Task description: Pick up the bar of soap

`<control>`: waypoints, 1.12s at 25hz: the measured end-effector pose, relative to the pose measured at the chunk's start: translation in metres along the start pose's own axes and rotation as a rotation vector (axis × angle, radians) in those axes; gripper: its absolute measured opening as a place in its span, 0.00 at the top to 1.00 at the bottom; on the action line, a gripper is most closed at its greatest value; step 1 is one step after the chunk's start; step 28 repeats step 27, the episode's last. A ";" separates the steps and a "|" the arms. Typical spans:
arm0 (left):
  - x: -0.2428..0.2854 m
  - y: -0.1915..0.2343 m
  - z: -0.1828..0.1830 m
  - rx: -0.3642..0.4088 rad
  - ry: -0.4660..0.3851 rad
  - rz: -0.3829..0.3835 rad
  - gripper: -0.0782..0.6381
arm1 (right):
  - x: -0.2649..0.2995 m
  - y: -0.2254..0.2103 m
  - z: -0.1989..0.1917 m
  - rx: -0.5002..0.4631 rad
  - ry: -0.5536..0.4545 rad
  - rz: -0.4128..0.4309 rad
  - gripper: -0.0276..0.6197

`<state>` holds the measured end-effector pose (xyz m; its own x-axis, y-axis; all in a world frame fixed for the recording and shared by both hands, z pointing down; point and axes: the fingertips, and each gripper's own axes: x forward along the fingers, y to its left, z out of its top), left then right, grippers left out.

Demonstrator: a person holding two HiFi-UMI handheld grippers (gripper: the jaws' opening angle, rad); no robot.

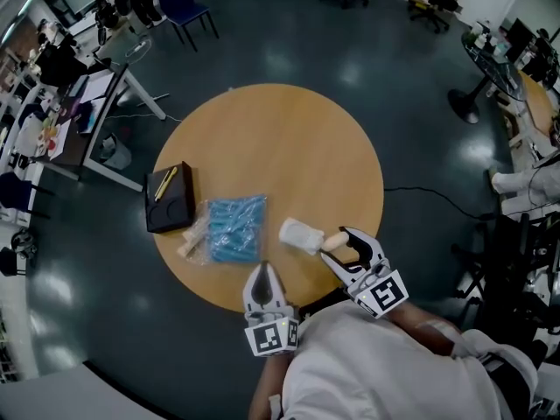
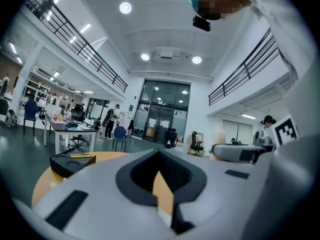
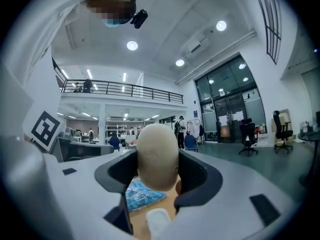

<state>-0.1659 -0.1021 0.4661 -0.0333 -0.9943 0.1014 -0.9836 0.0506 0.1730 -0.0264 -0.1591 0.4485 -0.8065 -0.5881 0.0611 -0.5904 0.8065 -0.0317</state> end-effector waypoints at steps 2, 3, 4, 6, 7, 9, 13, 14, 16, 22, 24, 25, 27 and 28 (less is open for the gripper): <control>-0.002 -0.003 -0.002 0.002 0.005 -0.008 0.88 | -0.002 0.003 -0.004 0.004 0.008 0.005 0.56; -0.003 -0.004 -0.002 0.003 0.005 -0.009 0.88 | -0.002 0.004 -0.004 0.004 0.008 0.007 0.56; -0.004 -0.005 -0.002 0.005 0.004 -0.007 0.88 | -0.003 0.004 -0.003 0.004 0.006 0.007 0.56; -0.005 -0.006 -0.001 0.005 0.000 -0.002 0.88 | -0.004 0.004 -0.002 0.002 0.001 0.005 0.56; -0.006 -0.006 -0.001 0.004 -0.002 -0.001 0.88 | -0.004 0.004 -0.003 0.001 0.001 0.004 0.56; -0.007 -0.006 -0.001 0.003 -0.005 0.000 0.88 | -0.005 0.005 -0.003 -0.001 0.000 0.004 0.56; -0.010 -0.007 -0.001 0.004 -0.003 -0.003 0.88 | -0.006 0.009 -0.002 -0.012 0.005 0.014 0.56; -0.009 -0.008 -0.001 0.004 -0.004 -0.004 0.88 | -0.006 0.010 -0.002 -0.014 0.007 0.018 0.56; -0.009 -0.009 0.000 0.005 -0.005 -0.006 0.88 | -0.006 0.010 -0.002 -0.018 0.007 0.021 0.56; -0.009 -0.009 0.002 0.006 -0.009 -0.007 0.88 | -0.006 0.012 -0.002 -0.025 0.008 0.025 0.56; -0.011 -0.009 0.001 0.005 -0.008 -0.009 0.88 | -0.007 0.013 -0.002 -0.030 0.004 0.026 0.56; -0.011 -0.009 0.001 0.006 -0.008 -0.009 0.88 | -0.007 0.014 -0.002 -0.031 0.003 0.026 0.56; -0.012 -0.009 0.000 0.006 -0.009 -0.011 0.88 | -0.008 0.015 -0.003 -0.032 0.003 0.027 0.56; -0.012 -0.009 0.000 0.006 -0.009 -0.011 0.88 | -0.008 0.015 -0.003 -0.032 0.003 0.027 0.56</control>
